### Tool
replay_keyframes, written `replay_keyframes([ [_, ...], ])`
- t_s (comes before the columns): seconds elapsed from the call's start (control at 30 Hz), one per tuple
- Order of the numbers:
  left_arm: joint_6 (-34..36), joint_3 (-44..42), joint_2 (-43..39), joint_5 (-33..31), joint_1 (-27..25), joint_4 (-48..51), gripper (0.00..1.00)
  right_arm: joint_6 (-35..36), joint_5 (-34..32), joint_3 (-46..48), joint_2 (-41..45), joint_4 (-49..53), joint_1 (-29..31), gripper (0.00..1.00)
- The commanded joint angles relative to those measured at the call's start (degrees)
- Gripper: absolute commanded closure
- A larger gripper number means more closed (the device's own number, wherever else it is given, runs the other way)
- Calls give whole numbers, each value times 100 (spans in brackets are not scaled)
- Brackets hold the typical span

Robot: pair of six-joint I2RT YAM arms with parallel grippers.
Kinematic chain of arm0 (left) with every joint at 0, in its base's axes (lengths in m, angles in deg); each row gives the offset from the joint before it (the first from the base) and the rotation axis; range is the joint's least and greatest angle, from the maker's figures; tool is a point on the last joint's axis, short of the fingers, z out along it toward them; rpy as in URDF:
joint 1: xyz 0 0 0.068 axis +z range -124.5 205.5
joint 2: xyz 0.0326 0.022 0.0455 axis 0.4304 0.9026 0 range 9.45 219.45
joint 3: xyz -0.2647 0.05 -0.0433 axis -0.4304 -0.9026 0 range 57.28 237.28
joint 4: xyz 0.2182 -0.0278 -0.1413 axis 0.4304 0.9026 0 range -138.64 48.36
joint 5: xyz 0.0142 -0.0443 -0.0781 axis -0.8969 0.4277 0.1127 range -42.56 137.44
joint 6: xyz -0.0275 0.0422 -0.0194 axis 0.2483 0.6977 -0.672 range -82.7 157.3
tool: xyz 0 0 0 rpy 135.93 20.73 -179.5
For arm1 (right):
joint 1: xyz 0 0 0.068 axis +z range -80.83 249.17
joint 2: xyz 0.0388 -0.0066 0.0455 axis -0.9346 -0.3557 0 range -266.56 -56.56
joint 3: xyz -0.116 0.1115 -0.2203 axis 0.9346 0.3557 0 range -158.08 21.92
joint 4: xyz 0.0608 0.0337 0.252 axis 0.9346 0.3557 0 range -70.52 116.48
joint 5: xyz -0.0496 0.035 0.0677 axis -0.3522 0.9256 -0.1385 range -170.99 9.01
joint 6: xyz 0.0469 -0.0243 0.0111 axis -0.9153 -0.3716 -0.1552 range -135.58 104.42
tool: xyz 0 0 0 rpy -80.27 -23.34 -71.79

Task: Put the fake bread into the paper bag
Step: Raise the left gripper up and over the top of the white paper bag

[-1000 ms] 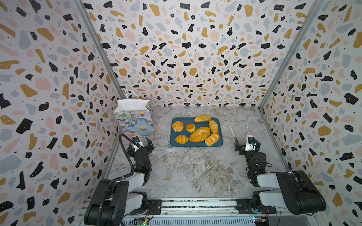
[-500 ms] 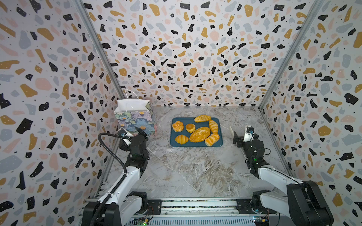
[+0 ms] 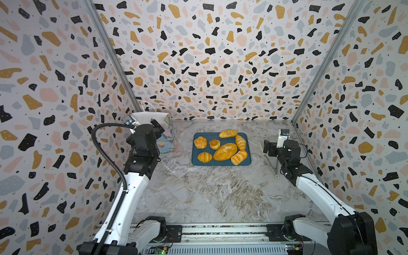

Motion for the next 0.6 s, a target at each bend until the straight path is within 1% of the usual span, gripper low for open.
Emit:
replay_keyframes([
  [0.0,225,1033,253,492,16,927,1,-145,134,-293,210,637,20,1],
  [0.1,425,1948,677,715,34,1450,0,-163,146,-448,235,845,21,1],
  [0.2,662,2972,1335,933,67,2123,1,-180,182,-594,226,1047,18,1],
  [0.33,1069,4574,2455,1204,111,3242,0,-212,307,-763,183,1323,17,1],
  [0.43,1237,5664,3232,1254,154,3900,1,-210,379,-827,167,1462,19,1],
  [0.53,1350,6330,3798,1366,165,4318,0,-210,383,-817,180,1534,19,1],
  [0.57,1361,6363,3888,1390,174,4316,1,-213,373,-818,171,1554,19,1],
])
